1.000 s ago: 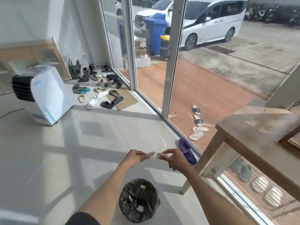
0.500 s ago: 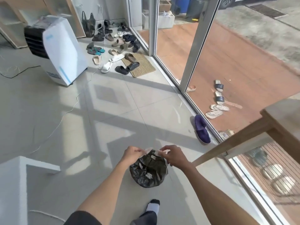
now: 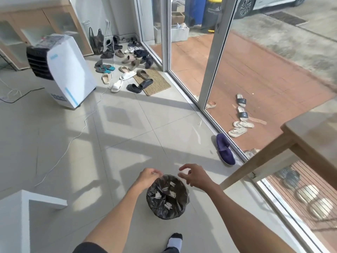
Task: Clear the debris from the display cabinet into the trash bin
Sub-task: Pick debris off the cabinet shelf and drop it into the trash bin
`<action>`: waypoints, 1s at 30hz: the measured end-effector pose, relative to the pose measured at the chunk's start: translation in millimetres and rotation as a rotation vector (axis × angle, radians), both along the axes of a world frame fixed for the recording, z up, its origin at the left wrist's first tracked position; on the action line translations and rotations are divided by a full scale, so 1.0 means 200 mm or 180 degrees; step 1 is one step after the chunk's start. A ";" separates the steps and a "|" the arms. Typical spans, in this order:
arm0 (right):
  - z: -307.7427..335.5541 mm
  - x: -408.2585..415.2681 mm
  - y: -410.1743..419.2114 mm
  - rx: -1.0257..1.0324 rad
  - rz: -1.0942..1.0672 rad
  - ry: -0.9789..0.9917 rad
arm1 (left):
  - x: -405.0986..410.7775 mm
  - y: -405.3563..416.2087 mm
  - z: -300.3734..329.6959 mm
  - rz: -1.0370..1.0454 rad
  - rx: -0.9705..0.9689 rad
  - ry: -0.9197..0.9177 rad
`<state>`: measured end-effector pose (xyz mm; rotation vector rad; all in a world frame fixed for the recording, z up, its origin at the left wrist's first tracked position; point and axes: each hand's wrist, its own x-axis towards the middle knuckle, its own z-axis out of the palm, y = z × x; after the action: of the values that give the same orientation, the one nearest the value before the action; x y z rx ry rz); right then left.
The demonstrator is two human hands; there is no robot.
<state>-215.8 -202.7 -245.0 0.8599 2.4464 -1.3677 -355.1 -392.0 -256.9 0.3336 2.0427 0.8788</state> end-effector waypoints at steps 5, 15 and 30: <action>0.17 0.03 0.13 0.0180 -0.0227 0.0162 | -0.04 0.15 0.20 -0.0189 0.0351 0.0208; 0.66 0.35 0.51 0.0670 -0.1128 0.0791 | 0.08 0.75 0.59 -0.0792 0.0971 0.0885; 1.16 1.72 0.81 0.1517 -0.2626 0.0880 | 1.29 1.79 1.10 -0.2909 0.2122 0.1265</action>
<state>128.6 -39.8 -12.6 2.0939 2.8092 -1.1414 -97.0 -33.4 -37.2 1.7519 1.5538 0.8898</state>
